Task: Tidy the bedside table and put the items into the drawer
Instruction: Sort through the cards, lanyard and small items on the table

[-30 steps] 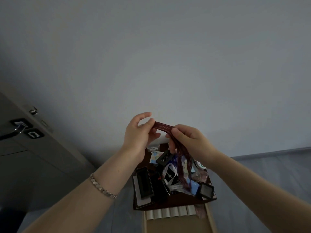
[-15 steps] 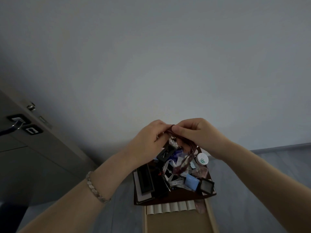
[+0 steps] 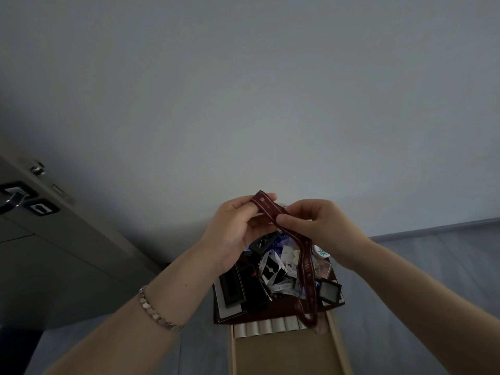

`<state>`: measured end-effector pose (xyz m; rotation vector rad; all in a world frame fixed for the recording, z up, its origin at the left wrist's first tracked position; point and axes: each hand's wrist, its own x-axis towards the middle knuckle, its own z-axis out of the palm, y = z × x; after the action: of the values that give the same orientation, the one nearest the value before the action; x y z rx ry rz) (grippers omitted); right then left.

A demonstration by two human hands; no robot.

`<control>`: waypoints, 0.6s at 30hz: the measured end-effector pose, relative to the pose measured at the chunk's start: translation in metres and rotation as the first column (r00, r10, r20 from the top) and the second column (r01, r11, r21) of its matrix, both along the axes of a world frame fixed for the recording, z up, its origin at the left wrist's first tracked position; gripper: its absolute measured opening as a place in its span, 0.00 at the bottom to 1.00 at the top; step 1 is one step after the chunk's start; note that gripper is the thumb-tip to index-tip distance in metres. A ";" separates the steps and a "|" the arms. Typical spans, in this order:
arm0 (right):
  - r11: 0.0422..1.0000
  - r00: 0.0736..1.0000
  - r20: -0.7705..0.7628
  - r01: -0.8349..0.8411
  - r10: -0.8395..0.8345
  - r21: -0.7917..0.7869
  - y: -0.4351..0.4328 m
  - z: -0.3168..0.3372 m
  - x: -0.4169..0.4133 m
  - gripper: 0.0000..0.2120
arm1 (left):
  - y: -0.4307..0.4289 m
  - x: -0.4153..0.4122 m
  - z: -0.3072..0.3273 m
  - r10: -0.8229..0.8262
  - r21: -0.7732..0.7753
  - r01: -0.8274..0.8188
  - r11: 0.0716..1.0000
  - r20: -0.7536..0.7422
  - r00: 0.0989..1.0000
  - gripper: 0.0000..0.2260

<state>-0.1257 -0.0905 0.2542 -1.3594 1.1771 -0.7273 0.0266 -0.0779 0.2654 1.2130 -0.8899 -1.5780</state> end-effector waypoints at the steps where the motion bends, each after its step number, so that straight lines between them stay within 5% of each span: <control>1: 1.000 1.000 -0.005 -0.009 0.009 -0.001 0.000 0.000 -0.001 0.03 | 0.000 0.001 0.000 -0.007 0.015 0.007 1.000 -0.016 1.000 0.11; 3: 1.000 0.998 -0.052 -0.029 0.029 -0.009 -0.001 -0.001 -0.003 0.04 | -0.002 0.007 -0.001 -0.031 0.005 0.030 1.000 0.060 0.998 0.13; 4: 0.999 0.996 -0.087 -0.039 0.038 -0.012 -0.002 0.000 -0.005 0.05 | -0.003 0.014 -0.003 -0.057 -0.060 0.072 0.996 0.222 0.973 0.18; 5: 0.999 0.991 -0.121 -0.050 0.048 -0.013 -0.004 0.000 -0.006 0.05 | -0.003 0.020 -0.004 -0.074 -0.160 0.165 0.973 0.460 0.885 0.22; 7: 0.996 0.979 -0.186 -0.092 0.086 -0.020 -0.006 0.001 -0.009 0.05 | -0.003 0.028 -0.004 0.049 -0.360 0.471 0.805 0.832 0.552 0.25; 9: 0.990 0.967 -0.221 -0.140 0.130 -0.028 -0.007 0.003 -0.008 0.05 | -0.004 0.026 -0.010 0.196 -0.407 0.720 0.562 0.911 0.362 0.22; 11: 0.983 0.957 -0.239 -0.180 0.166 -0.040 -0.009 0.004 -0.005 0.04 | -0.002 0.019 -0.014 0.172 -0.362 0.771 0.525 0.932 0.320 0.21; 18: 0.977 0.954 -0.228 -0.207 0.193 -0.041 -0.011 -0.003 -0.009 0.07 | 0.004 0.010 -0.011 0.088 -0.308 0.622 0.720 0.929 0.358 0.18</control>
<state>-0.1346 -0.1016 0.2517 -1.6206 1.1760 -0.4796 0.0368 -0.0740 0.2543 1.3993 -2.2901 -0.5068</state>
